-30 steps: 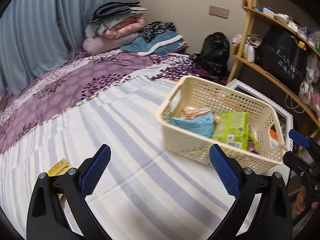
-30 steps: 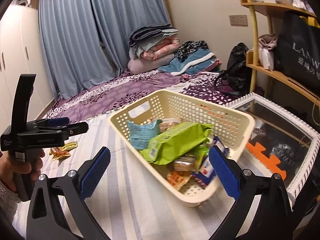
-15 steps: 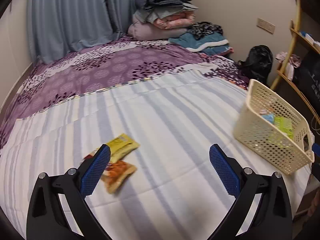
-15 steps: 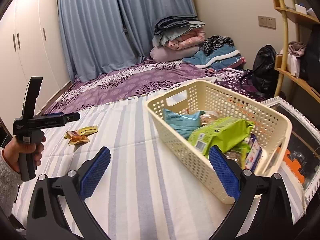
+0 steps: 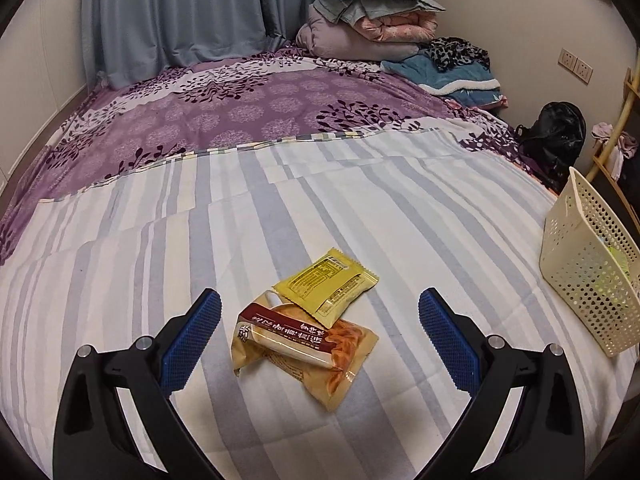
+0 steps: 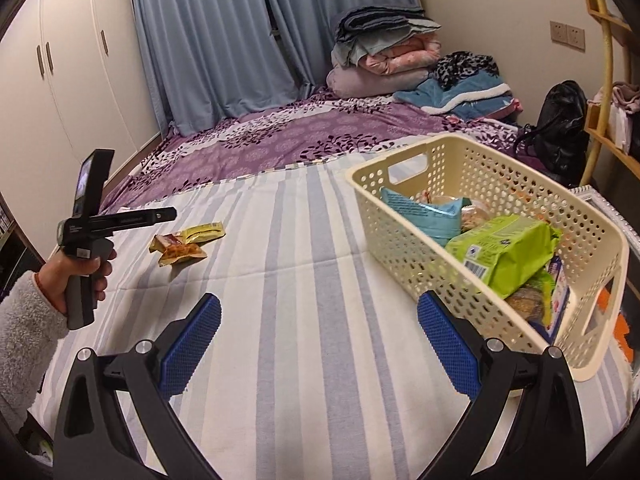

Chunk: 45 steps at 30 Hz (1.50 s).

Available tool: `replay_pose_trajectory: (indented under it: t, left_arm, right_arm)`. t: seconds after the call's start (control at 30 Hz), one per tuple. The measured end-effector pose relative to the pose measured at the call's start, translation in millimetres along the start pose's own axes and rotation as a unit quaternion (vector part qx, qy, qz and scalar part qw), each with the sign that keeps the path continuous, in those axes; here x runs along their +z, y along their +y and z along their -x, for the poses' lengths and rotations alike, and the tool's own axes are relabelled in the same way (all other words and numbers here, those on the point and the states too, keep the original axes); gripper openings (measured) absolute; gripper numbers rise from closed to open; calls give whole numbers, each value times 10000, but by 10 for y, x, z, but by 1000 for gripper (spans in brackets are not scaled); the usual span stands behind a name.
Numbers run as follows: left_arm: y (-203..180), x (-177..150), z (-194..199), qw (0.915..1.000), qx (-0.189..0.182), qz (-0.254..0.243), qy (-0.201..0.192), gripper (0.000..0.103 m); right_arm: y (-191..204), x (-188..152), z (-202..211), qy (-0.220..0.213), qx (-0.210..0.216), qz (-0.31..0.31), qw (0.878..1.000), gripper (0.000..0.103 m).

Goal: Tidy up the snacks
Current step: 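Grasp the orange-and-brown pastry pack with the left tool and lift it, then grasp the yellow packet with the right tool while the left tool holds the pastry pack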

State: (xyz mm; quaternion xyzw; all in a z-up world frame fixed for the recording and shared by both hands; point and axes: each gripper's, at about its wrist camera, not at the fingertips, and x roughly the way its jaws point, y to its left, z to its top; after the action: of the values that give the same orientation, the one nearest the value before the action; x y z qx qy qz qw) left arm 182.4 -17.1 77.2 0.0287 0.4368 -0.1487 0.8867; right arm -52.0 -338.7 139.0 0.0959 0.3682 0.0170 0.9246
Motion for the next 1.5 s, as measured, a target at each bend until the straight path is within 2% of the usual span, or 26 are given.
replay_pose_trajectory:
  t: [0.2,0.37,0.47,0.67,0.9,1.07,1.3,1.33,1.37,1.4,1.5]
  left_arm:
    - [39,-136,-265,9996,-224,5,166,101]
    - [-26,-223,-309,9988,-57,-459,145,101]
    - [18,-298,-365,9978,14,-603,292,101]
    - [278,-426,-440,9988,-163,-225,393,101]
    - [322,-339,-476,9991,-205,-206,310,101]
    - [434,-278,-527,9983,-481,226,252,101]
    - [478,-249,-655,9980,-466,358,242,100]
    - [472,-249,-663,9980,-463,366,231,99]
    - [472,-249,-669,9977,-505,403,224,90]
    - [478,-245,-675,9974,-524,446,227,86]
    - [487,-252,-660,9971,-522,525,164,81]
  right_arm:
    - [28,-63,-141,298,41,-146,9994,98]
    - [86,-73,-252,446,54,-146,9989,98]
    - [174,-77,-311,511,99,-70,9986,98]
    - [315,-80,-410,650,163,52,9977,98]
    - [434,-87,-559,832,186,169,9962,98]
    - [536,-113,-656,967,218,259,9947,98]
    - [701,-131,-735,1093,289,404,9928,98]
    - [712,-134,-758,1116,294,401,9925,98]
    - [718,-139,-782,1140,299,397,9922,98]
    - [735,-144,-818,1178,314,388,9918,98]
    - [763,-145,-929,1294,443,326,9901,98]
